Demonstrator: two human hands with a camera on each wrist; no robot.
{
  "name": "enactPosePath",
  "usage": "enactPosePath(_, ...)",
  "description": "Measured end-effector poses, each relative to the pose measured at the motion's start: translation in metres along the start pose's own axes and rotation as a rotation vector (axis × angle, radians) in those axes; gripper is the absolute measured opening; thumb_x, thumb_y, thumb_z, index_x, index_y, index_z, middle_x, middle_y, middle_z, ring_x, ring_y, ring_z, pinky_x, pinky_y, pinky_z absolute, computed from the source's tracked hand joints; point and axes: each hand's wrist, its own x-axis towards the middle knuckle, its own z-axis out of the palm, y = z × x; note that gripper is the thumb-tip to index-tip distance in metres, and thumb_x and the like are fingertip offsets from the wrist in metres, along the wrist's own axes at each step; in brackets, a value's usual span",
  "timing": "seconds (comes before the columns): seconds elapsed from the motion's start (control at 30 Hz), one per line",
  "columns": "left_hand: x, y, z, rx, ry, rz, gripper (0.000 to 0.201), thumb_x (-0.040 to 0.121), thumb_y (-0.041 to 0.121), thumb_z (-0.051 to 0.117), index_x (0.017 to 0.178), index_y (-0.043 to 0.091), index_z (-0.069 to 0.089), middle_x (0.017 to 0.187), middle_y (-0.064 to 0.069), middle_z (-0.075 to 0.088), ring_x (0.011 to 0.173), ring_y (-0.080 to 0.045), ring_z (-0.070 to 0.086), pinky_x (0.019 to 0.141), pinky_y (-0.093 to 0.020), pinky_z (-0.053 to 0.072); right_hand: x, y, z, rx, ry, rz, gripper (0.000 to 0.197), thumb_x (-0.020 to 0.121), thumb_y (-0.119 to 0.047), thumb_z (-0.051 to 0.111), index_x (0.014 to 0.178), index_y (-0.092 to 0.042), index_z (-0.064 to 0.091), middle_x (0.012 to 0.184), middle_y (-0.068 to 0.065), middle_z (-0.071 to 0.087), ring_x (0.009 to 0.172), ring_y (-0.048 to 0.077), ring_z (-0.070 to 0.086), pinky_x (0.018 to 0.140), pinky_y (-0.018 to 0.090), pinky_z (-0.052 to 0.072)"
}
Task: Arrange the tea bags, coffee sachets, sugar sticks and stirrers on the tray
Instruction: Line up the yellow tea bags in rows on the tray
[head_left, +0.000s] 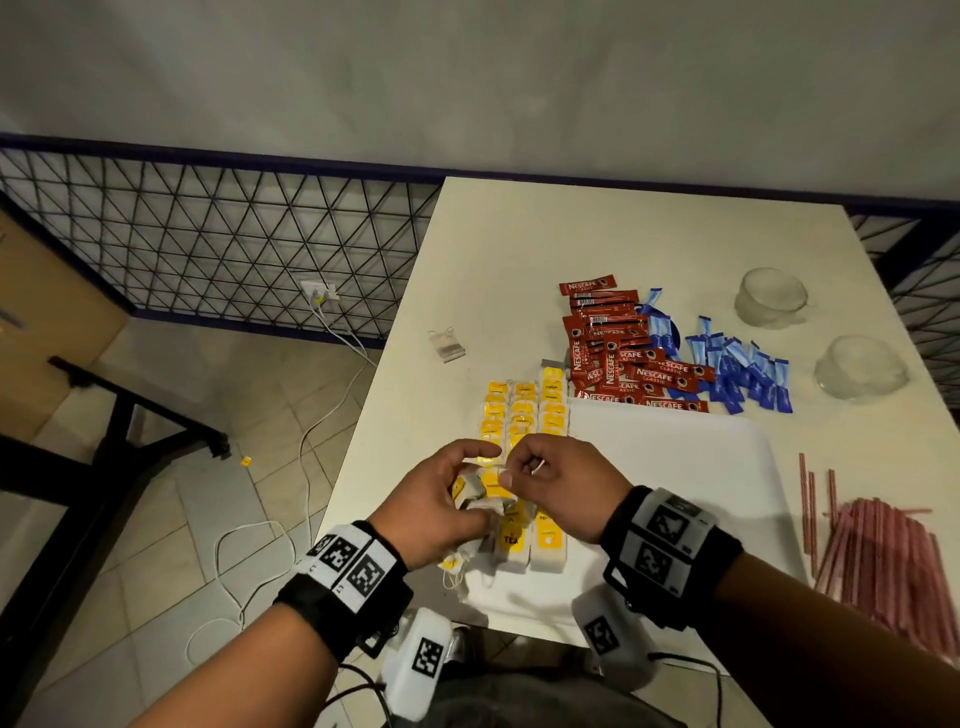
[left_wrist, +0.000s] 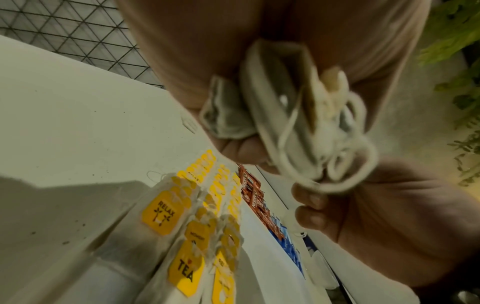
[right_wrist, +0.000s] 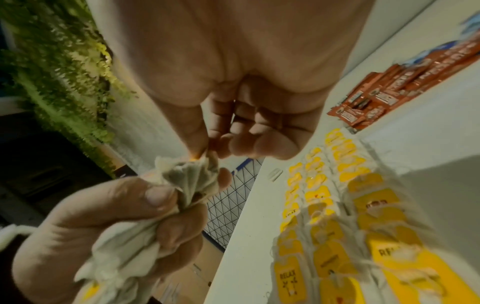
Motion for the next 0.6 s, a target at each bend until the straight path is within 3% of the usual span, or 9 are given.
enactPosePath(0.07, 0.0, -0.002, 0.0, -0.031, 0.02, -0.009, 0.058, 0.061, 0.01, 0.072, 0.115, 0.023, 0.059, 0.077, 0.005, 0.064, 0.061, -0.008, 0.056, 0.065, -0.023, 0.047, 0.001, 0.004, -0.002, 0.108, 0.016, 0.018, 0.019, 0.089, -0.031, 0.064, 0.072, -0.033, 0.057, 0.076, -0.01, 0.058, 0.066, 0.008, 0.055, 0.064, 0.028, 0.044)
enactPosePath(0.17, 0.0, -0.007, 0.004, -0.148, 0.035, -0.017, 0.062, 0.056, 0.019, 0.077, 0.116, 0.022, 0.062, 0.091, -0.002, 0.069, 0.077, -0.016, 0.061, 0.077, -0.035, 0.05, 0.0, 0.003, -0.004, 0.182, 0.013, 0.014, 0.015, 0.091, -0.026, 0.06, 0.077, -0.029, 0.057, 0.066, -0.009, 0.056, 0.056, 0.012, 0.057, 0.056, 0.031, 0.046)
enactPosePath(0.23, 0.001, -0.007, 0.008, -0.209, 0.052, -0.016, 0.061, 0.055, 0.021, 0.078, 0.114, 0.023, 0.064, 0.09, -0.006, 0.066, 0.075, -0.017, 0.059, 0.074, -0.032, 0.051, 0.0, 0.001, -0.004, 0.156, 0.013, -0.016, 0.016, 0.092, -0.025, 0.059, 0.077, -0.03, 0.056, 0.068, -0.009, 0.056, 0.058, 0.013, 0.057, 0.059, 0.031, 0.046)
enactPosePath(0.33, 0.003, -0.009, 0.013, -0.325, 0.062, -0.031, 0.057, 0.054, 0.017, 0.08, 0.108, 0.012, 0.063, 0.086, -0.004, 0.069, 0.071, -0.015, 0.064, 0.07, -0.028, 0.053, 0.001, -0.001, -0.006, 0.124, 0.048, -0.06, 0.017, 0.093, -0.027, 0.058, 0.077, -0.034, 0.054, 0.077, -0.011, 0.056, 0.063, 0.015, 0.056, 0.063, 0.03, 0.046)
enactPosePath(0.47, 0.0, -0.012, 0.009, -0.38, 0.115, -0.054, 0.043, 0.056, 0.008, 0.081, 0.095, 0.007, 0.062, 0.077, -0.007, 0.069, 0.064, -0.018, 0.064, 0.063, -0.028, 0.053, -0.001, -0.006, -0.013, 0.242, 0.067, -0.11, 0.016, 0.095, -0.024, 0.055, 0.081, -0.028, 0.053, 0.068, -0.011, 0.053, 0.057, 0.012, 0.054, 0.058, 0.025, 0.047)
enactPosePath(0.53, -0.006, -0.01, 0.004, -0.438, 0.153, -0.072, 0.037, 0.061, 0.0, 0.08, 0.092, 0.005, 0.06, 0.069, -0.009, 0.068, 0.056, -0.019, 0.064, 0.054, -0.024, 0.052, -0.001, -0.007, -0.018, 0.261, 0.072, -0.138, 0.014, 0.095, -0.022, 0.056, 0.082, -0.026, 0.055, 0.073, -0.009, 0.054, 0.059, 0.012, 0.055, 0.061, 0.029, 0.048)
enactPosePath(0.6, -0.012, -0.006, -0.004, -0.496, 0.203, -0.084, 0.042, 0.057, 0.004, 0.087, 0.088, 0.006, 0.058, 0.06, -0.008, 0.064, 0.047, -0.018, 0.062, 0.045, -0.022, 0.048, 0.0, -0.005, -0.022, 0.216, 0.082, -0.165, 0.014, 0.094, -0.021, 0.058, 0.082, -0.028, 0.056, 0.076, -0.012, 0.056, 0.06, 0.014, 0.052, 0.061, 0.033, 0.047)
